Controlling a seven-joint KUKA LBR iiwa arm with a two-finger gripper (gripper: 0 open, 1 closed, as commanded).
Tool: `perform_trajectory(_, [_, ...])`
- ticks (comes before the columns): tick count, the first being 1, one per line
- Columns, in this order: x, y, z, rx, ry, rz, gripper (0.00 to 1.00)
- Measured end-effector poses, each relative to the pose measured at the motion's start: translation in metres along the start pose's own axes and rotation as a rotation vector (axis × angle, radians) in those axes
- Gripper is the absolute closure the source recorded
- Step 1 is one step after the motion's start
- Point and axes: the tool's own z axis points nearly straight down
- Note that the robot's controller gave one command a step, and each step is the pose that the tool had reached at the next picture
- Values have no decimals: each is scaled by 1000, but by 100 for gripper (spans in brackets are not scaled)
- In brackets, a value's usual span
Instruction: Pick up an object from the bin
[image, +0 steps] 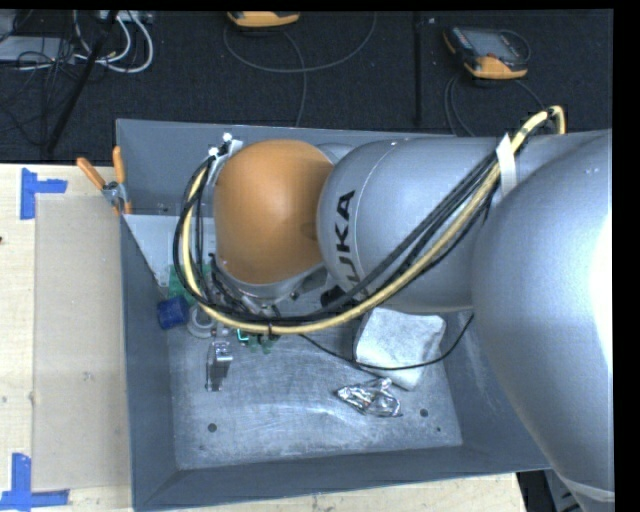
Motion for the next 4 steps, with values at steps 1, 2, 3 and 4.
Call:
perform_trajectory(1, [-45,-36,98,-4,-17,-25,0])
perform_trajectory(2, [-51,-140,19,1,-15,80,0])
perform_trajectory(3, [-31,-223,53,2,-4,51,0])
perform_trajectory(4, [19,-276,107,-8,-13,-10,0])
